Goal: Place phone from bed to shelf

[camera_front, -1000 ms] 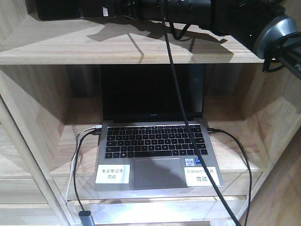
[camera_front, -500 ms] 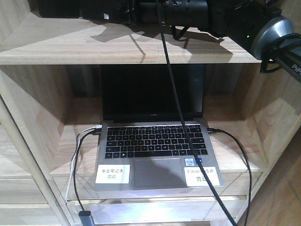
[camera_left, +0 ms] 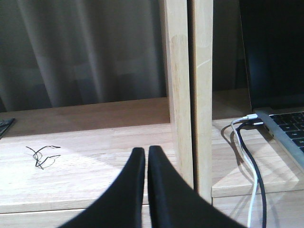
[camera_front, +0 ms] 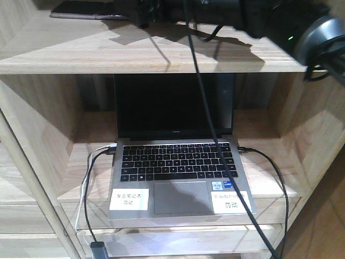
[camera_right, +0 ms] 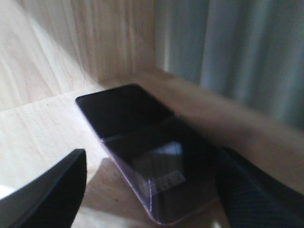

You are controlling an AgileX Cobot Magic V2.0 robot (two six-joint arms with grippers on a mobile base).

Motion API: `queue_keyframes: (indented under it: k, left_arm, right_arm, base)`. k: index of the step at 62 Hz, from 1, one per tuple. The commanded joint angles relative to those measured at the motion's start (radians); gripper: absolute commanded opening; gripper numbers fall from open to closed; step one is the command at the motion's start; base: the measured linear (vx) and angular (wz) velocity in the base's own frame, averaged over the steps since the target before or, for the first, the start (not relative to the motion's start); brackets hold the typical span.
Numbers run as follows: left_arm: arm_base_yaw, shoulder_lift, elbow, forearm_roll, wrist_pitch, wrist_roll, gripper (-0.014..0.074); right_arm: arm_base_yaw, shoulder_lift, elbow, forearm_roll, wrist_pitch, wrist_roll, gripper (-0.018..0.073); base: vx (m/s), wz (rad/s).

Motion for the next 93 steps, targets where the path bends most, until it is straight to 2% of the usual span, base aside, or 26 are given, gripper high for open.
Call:
queue_keyframes:
  k: [1, 16, 24, 33, 41, 48, 70, 93]
  left_arm:
    - [-0.004, -0.013, -0.021, -0.009, -0.072, -0.006, 0.0001]
    - [-0.004, -0.013, -0.021, -0.009, -0.072, -0.006, 0.0001]
    - [-0.004, -0.013, -0.021, -0.009, -0.072, -0.006, 0.0001]
    - [-0.004, -0.013, -0.021, -0.009, -0.072, -0.006, 0.0001]
    - [-0.004, -0.013, -0.021, -0.009, -0.072, -0.006, 0.0001]
    - [-0.004, -0.013, -0.021, -0.009, -0.072, -0.006, 0.0001]
    - [-0.004, -0.013, -0.021, -0.009, -0.072, -0.006, 0.0001]
    - [-0.004, -0.013, -0.021, -0.009, -0.072, -0.006, 0.0001]
  right_arm:
    - [-0.001, -0.085, -0.03, -0.01, -0.036, 0.026, 0.0544]
    - [-0.002, -0.145, -0.027, -0.096, 0.003, 0.136, 0.0534]
    - [-0.014, -0.178, -0.027, -0.139, 0.037, 0.215, 0.0458]
    - [-0.042, -0.224, -0.005, -0.179, 0.114, 0.272, 0.0239]
    - [-0.049, -0.297, 0.109, -0.175, 0.098, 0.226, -0.0018]
    - [-0.049, -0.383, 0.241, -0.155, 0.033, 0.185, -0.0012]
    - [-0.049, -0.723, 0.741, 0.024, -0.169, -0.023, -0.0008]
    - [-0.049, -1.126, 1.182, 0.069, -0.259, -0.058, -0.0006]
  base:
    - [0.0, 0.0]
    - [0.0, 0.0]
    - [0.0, 0.0]
    - [0.0, 0.0]
    - [0.0, 0.0]
    - [0.0, 0.0]
    - [0.0, 0.0]
    - [0.0, 0.0]
